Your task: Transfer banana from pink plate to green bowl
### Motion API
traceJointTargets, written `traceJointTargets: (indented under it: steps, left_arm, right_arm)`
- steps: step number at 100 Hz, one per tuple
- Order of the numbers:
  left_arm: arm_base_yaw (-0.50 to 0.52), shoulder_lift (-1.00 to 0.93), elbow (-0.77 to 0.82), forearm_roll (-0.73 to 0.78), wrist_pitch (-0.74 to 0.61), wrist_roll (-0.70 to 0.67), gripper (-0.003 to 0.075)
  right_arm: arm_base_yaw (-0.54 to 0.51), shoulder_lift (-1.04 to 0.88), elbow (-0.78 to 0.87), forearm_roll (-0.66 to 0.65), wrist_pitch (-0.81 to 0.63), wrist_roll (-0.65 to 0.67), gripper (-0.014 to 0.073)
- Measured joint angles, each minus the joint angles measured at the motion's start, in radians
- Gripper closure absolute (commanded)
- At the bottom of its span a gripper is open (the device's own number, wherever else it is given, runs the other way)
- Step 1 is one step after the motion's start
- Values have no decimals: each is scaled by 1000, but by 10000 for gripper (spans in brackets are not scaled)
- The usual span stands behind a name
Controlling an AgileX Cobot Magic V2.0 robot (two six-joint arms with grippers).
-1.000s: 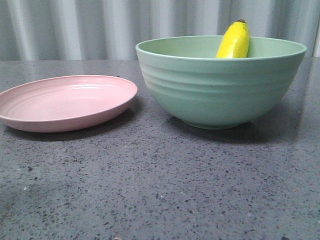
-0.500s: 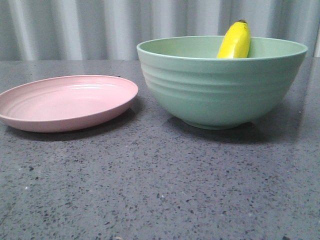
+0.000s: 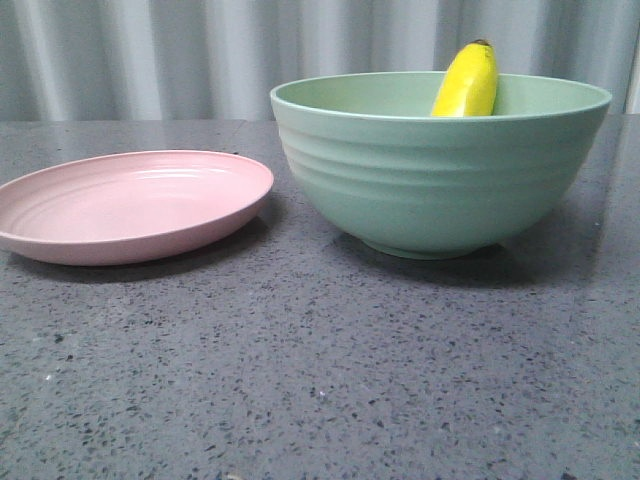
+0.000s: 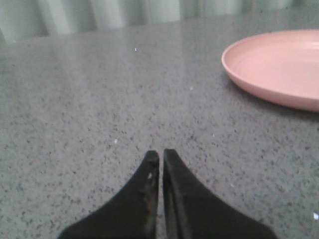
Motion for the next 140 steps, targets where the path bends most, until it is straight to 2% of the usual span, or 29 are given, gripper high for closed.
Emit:
traceJointTargets:
  steps: [77, 93, 103, 115, 125, 140]
  left_arm:
    - [0, 0, 0, 0, 25, -3, 741]
    - [0, 0, 0, 0, 25, -3, 741]
    - [0, 0, 0, 0, 25, -3, 741]
    - [0, 0, 0, 0, 25, -3, 741]
    - [0, 0, 0, 0, 25, -3, 741]
    - [0, 0, 0, 0, 25, -3, 741]
  right_arm:
    - [0, -4, 0, 0, 0, 0, 665]
    - [-46, -31, 39, -42, -48, 5, 665]
    - [-96, -63, 115, -128, -139, 86, 665]
    - [-166, -125, 198, -326, -187, 298, 665]
    - [-212, -189, 198, -420, -145, 394, 665]
    - [-255, -272, 198, -450, -21, 430, 665]
